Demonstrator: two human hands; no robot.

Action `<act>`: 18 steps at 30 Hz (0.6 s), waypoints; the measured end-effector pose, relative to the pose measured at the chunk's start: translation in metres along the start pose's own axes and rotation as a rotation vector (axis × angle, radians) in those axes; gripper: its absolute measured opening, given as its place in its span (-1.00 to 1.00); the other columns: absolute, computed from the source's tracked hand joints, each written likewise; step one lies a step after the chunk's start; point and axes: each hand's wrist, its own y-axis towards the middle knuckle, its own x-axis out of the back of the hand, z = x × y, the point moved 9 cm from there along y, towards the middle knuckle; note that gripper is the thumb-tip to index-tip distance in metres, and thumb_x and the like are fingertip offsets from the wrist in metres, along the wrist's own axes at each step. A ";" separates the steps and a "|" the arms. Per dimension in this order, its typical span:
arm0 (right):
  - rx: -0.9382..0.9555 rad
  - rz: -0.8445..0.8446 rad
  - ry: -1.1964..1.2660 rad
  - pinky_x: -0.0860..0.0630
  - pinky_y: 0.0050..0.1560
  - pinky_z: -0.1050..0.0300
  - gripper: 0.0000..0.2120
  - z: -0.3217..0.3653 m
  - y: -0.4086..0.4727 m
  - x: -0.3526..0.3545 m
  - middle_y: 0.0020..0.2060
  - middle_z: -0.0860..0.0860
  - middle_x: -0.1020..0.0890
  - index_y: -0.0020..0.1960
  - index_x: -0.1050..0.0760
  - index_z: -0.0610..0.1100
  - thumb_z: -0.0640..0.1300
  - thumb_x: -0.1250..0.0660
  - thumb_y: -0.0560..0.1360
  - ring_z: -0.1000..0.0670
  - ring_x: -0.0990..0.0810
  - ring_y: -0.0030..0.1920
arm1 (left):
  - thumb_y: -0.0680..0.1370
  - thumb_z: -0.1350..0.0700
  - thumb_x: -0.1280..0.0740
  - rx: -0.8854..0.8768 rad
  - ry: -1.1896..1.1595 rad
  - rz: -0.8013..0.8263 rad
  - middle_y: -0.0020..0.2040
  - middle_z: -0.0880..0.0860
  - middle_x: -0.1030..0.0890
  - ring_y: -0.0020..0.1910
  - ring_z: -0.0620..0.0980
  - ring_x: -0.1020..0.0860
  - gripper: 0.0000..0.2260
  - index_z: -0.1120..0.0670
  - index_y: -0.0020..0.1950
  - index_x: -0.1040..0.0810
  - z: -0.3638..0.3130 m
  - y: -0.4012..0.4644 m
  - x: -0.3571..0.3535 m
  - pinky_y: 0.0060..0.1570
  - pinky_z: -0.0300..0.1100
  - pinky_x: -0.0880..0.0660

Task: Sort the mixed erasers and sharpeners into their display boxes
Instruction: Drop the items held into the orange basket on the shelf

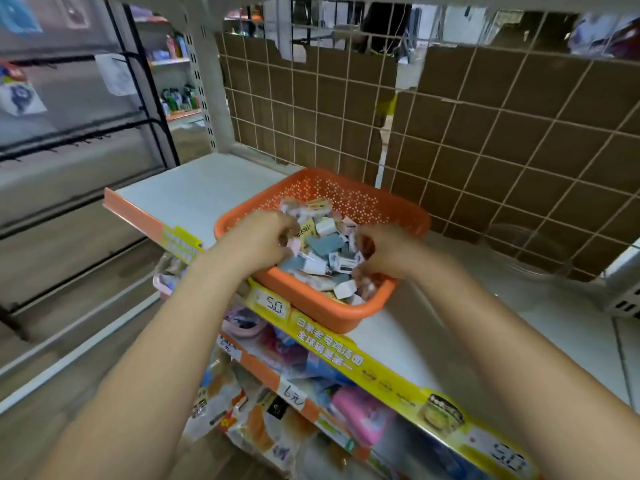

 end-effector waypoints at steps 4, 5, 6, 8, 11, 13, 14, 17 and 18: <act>-0.032 -0.009 0.107 -0.42 -0.41 0.31 -0.79 -0.007 0.004 -0.002 -0.24 0.03 -0.52 0.00 -0.42 -0.12 -0.25 -0.38 0.42 0.14 -0.46 -0.36 | 0.41 0.22 -0.42 -0.066 0.081 0.127 0.13 0.06 -0.55 0.07 0.05 -0.49 -0.62 0.05 0.22 -0.52 -0.003 0.018 -0.015 -0.03 -0.17 -0.42; -0.031 -0.022 0.151 -0.36 -0.51 0.38 -0.82 -0.008 0.005 -0.002 -0.29 0.05 -0.49 -0.03 -0.42 -0.12 -0.26 -0.37 0.43 0.17 -0.45 -0.39 | 0.41 0.22 -0.41 -0.081 0.092 0.127 0.11 0.06 -0.54 0.05 0.04 -0.48 -0.66 0.06 0.17 -0.53 -0.003 0.020 -0.015 -0.06 -0.17 -0.41; -0.026 -0.039 0.192 -0.30 -0.57 0.43 -0.85 -0.009 0.005 0.000 -0.32 0.06 -0.49 -0.06 -0.43 -0.12 -0.28 -0.36 0.44 0.17 -0.45 -0.41 | 0.42 0.23 -0.39 -0.091 0.100 0.120 0.08 0.06 -0.53 0.01 0.04 -0.47 -0.72 0.06 0.11 -0.53 -0.004 0.022 -0.015 -0.11 -0.17 -0.39; -0.007 -0.086 0.217 -0.29 -0.55 0.44 -0.88 -0.010 0.004 0.004 -0.30 0.05 -0.51 -0.05 -0.46 -0.10 -0.27 -0.34 0.46 0.16 -0.47 -0.38 | 0.42 0.25 -0.35 -0.104 0.116 0.095 0.02 0.08 -0.52 -0.06 0.03 -0.44 -0.83 0.07 -0.02 -0.49 -0.007 0.022 -0.014 -0.18 -0.16 -0.36; 0.002 -0.187 0.210 -0.42 -0.27 0.27 -0.80 -0.016 0.003 0.012 -0.10 0.02 -0.54 0.06 -0.53 -0.05 -0.24 -0.30 0.48 0.06 -0.52 -0.17 | 0.41 0.25 -0.32 -0.115 0.130 0.061 -0.05 0.09 -0.53 -0.09 0.05 -0.46 -0.87 0.08 -0.12 -0.44 -0.009 0.021 -0.011 -0.21 -0.14 -0.37; 0.002 -0.229 0.292 -0.42 -0.23 0.27 -0.74 -0.020 0.002 0.015 -0.05 0.05 -0.52 0.13 -0.52 -0.03 -0.26 -0.27 0.49 0.05 -0.51 -0.11 | 0.41 0.24 -0.33 -0.111 0.150 0.061 -0.05 0.10 -0.54 -0.08 0.06 -0.47 -0.86 0.10 -0.06 -0.47 -0.009 0.021 -0.011 -0.20 -0.14 -0.38; 0.001 -0.237 0.345 -0.40 -0.26 0.34 -0.72 -0.022 0.002 0.015 -0.03 0.07 -0.50 0.16 -0.51 -0.04 -0.27 -0.26 0.50 0.07 -0.50 -0.11 | 0.41 0.22 -0.33 -0.105 0.176 0.065 -0.04 0.10 -0.54 -0.06 0.07 -0.48 -0.83 0.11 -0.01 -0.49 -0.008 0.022 -0.013 -0.19 -0.14 -0.39; 0.002 -0.239 0.584 -0.43 -0.21 0.39 -0.69 -0.027 0.000 0.015 0.01 0.07 -0.50 0.21 -0.49 -0.07 -0.31 -0.24 0.52 0.08 -0.53 -0.08 | 0.40 0.20 -0.34 -0.097 0.235 0.081 -0.12 0.12 -0.57 -0.12 0.08 -0.50 -0.79 0.17 0.01 -0.58 -0.008 0.024 -0.016 -0.21 -0.12 -0.43; 0.012 -0.248 0.667 -0.45 -0.11 0.35 -0.70 -0.028 -0.002 0.016 0.01 0.06 -0.52 0.18 -0.50 -0.08 -0.33 -0.25 0.51 0.07 -0.54 -0.03 | 0.39 0.21 -0.35 -0.100 0.225 0.073 -0.17 0.11 -0.56 -0.15 0.07 -0.49 -0.80 0.18 0.00 -0.60 -0.008 0.024 -0.016 -0.23 -0.13 -0.42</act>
